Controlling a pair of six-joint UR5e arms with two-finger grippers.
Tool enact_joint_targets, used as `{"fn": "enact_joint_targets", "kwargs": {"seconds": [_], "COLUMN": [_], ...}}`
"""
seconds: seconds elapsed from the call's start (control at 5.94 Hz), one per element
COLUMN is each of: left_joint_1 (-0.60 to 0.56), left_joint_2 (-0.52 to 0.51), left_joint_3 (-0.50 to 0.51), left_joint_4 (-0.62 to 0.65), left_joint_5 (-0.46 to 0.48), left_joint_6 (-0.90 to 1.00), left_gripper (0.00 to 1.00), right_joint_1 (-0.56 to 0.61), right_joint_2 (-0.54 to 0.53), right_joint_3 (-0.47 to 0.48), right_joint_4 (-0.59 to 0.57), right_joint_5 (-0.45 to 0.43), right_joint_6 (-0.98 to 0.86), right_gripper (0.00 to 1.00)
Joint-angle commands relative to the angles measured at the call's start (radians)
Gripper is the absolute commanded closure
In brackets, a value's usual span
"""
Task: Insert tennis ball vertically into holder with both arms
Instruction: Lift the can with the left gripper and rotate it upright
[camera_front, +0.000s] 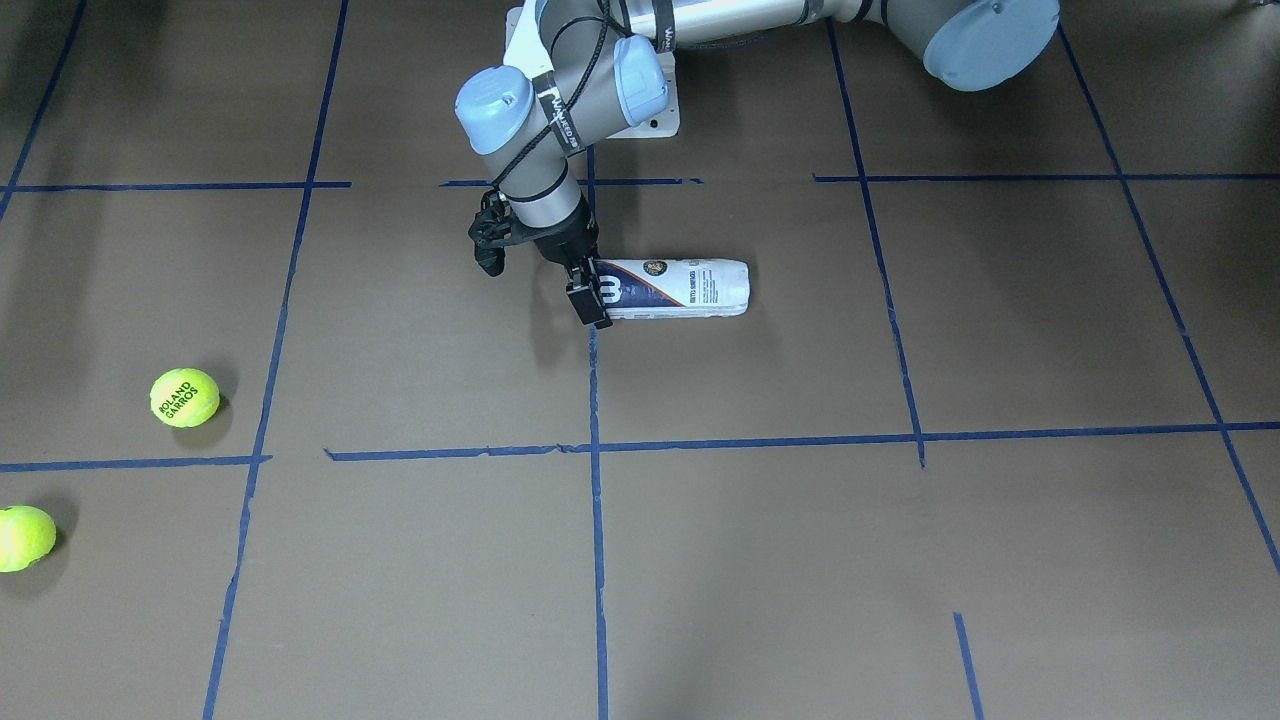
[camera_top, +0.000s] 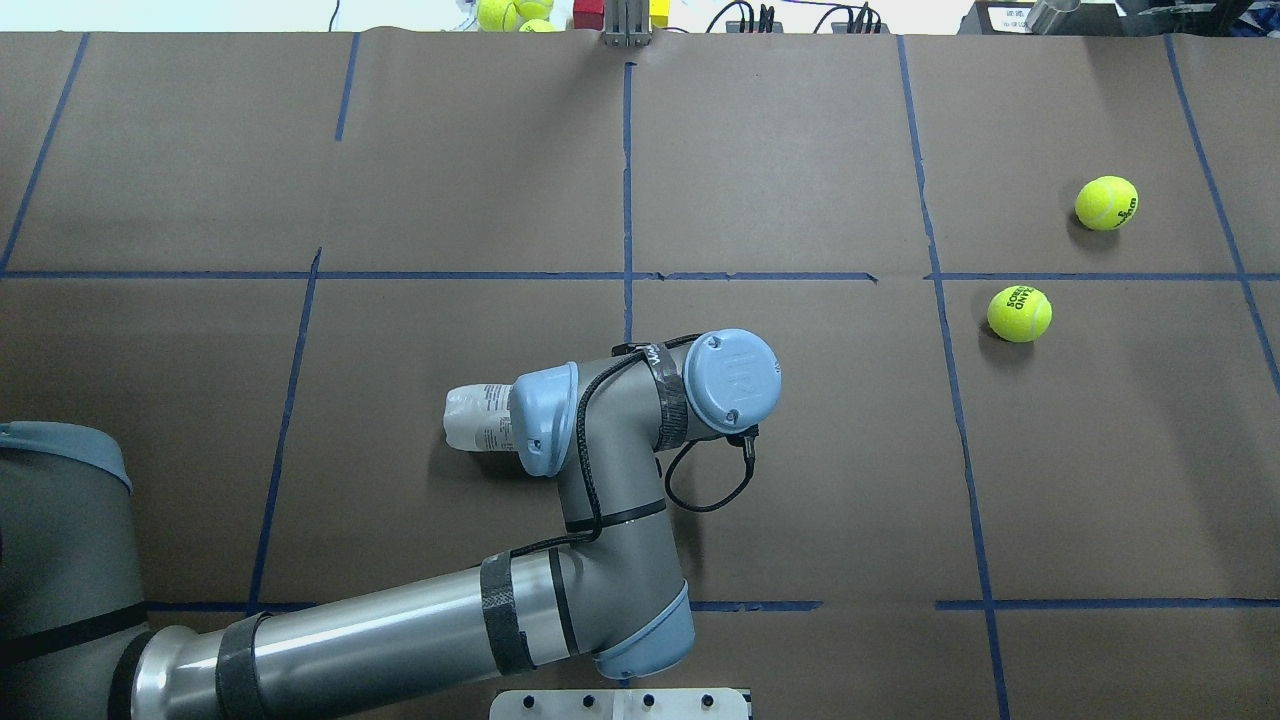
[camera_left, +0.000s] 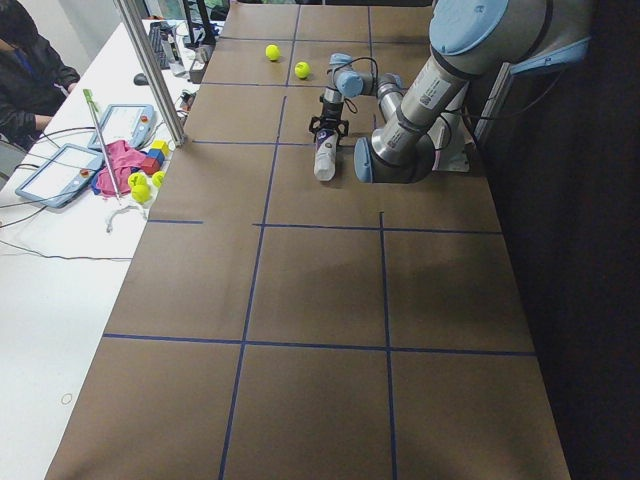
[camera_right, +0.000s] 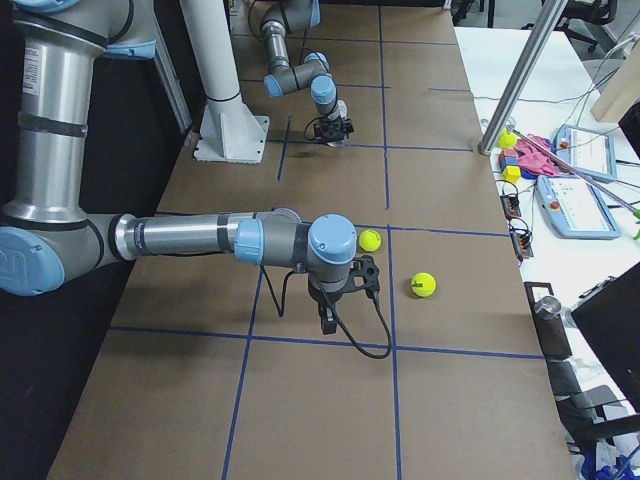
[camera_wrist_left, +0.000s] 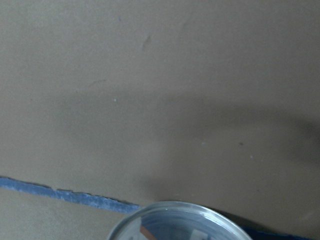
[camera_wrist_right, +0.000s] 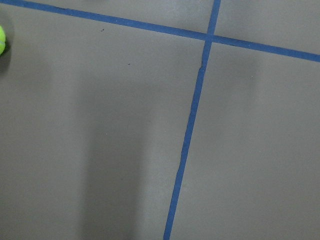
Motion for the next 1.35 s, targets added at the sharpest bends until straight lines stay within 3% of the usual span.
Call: {"fn": "enact_joint_targets", "kwargs": {"seconds": [0.0, 0.17, 0.84, 1.18], "left_joint_1": [-0.003, -0.003, -0.017, -0.035], "left_joint_2": [0.007, 0.007, 0.007, 0.006], "left_joint_3": [0.002, 0.001, -0.045, -0.118], "left_joint_4": [-0.002, -0.002, 0.012, 0.012], "left_joint_5": [0.001, 0.001, 0.002, -0.001], "left_joint_6": [0.013, 0.013, 0.039, 0.041], "left_gripper": [0.01, 0.07, 0.52, 0.49], "right_joint_1": [0.000, 0.000, 0.000, 0.000], "right_joint_2": [0.000, 0.000, 0.000, 0.000], "right_joint_3": [0.000, 0.000, 0.001, 0.001], "right_joint_4": [0.000, 0.000, 0.000, 0.002], "right_joint_5": [0.000, 0.000, 0.000, 0.000], "right_joint_6": [0.000, 0.002, 0.002, 0.002], "right_gripper": [0.00, 0.00, 0.00, 0.00]}}
